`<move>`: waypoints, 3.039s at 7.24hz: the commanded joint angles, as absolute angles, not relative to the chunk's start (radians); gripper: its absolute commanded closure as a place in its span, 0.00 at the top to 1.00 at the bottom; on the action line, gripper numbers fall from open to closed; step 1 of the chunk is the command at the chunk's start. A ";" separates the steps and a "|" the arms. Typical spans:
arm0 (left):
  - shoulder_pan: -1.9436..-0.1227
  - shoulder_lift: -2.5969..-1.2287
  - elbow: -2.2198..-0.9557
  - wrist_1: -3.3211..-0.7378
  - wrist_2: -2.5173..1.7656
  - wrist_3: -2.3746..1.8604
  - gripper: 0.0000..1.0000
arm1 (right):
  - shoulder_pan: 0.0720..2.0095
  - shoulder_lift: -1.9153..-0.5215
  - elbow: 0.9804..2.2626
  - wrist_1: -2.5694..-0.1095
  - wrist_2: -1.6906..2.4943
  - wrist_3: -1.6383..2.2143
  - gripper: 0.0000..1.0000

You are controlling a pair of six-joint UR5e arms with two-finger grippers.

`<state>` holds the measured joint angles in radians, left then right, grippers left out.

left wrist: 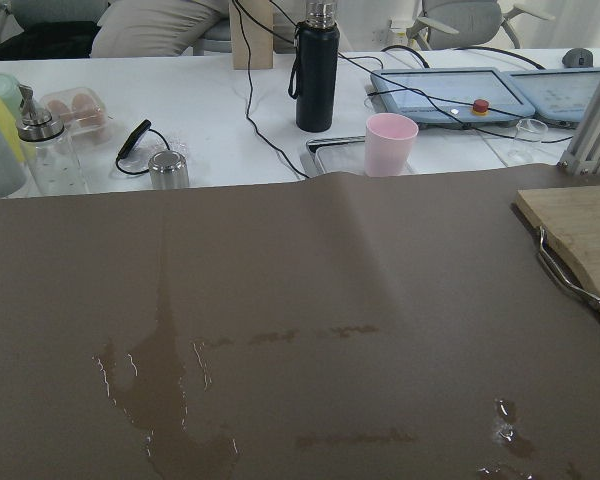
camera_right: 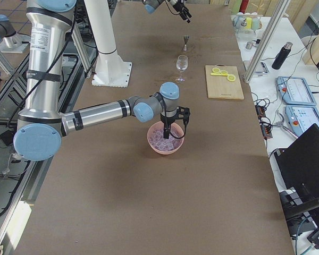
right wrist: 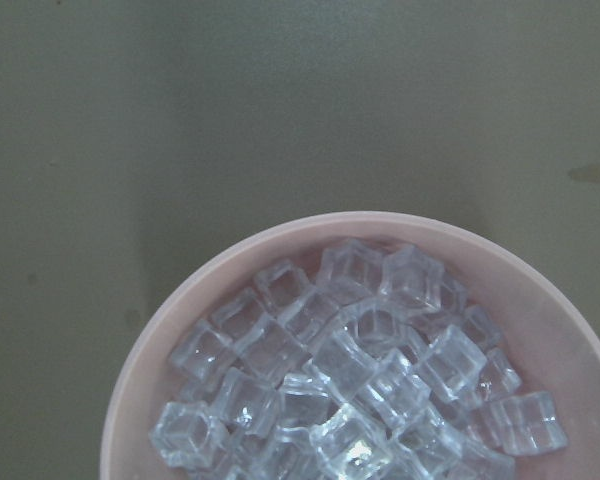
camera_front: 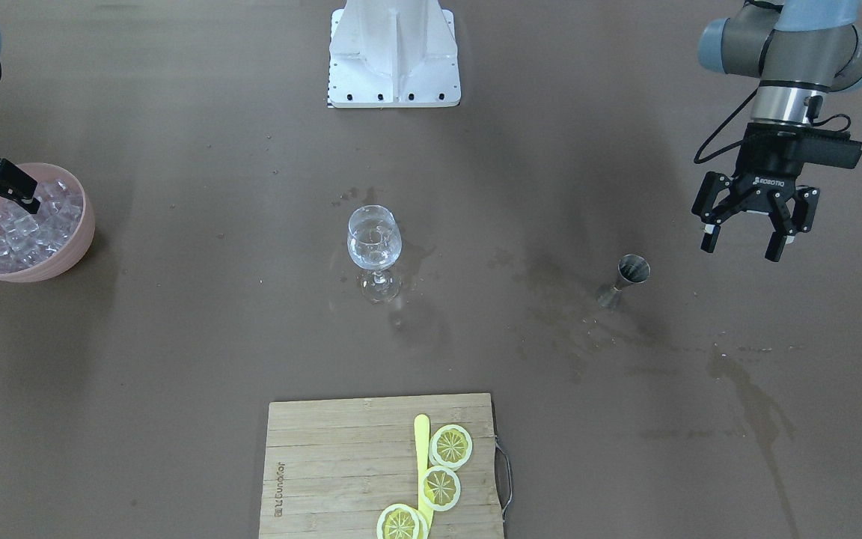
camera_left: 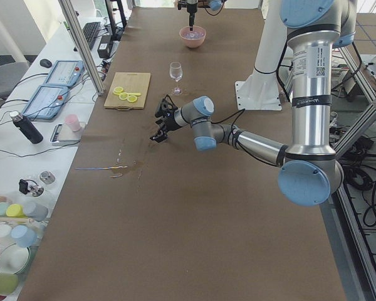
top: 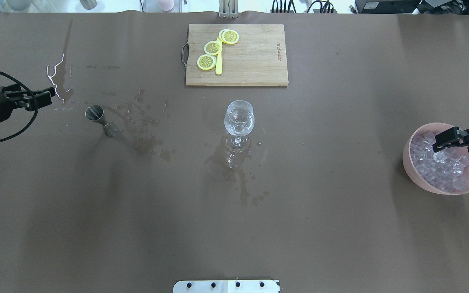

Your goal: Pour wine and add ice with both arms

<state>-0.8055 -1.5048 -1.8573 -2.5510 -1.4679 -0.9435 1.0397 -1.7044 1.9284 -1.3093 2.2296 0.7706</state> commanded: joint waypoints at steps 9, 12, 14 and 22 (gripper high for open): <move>-0.807 -1.503 -1.849 -2.554 -1.470 -0.923 0.98 | 1.008 -1.661 1.859 -1.305 2.227 0.773 0.80; -0.807 -1.502 -1.842 -2.556 -1.470 -0.923 0.98 | 1.005 -1.661 1.855 -1.307 2.227 0.773 0.69; -0.807 -1.502 -1.836 -2.559 -1.470 -0.923 0.98 | 1.002 -1.661 1.855 -1.305 2.227 0.772 0.61; -0.807 -1.500 -1.827 -2.566 -1.468 -0.923 0.98 | 0.999 -1.660 1.844 -1.305 2.233 0.764 0.63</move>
<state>-0.8069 -1.5016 -1.8276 -2.5661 -1.4693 -0.9235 0.9973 -1.6603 1.8418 -1.3055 2.2293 0.7646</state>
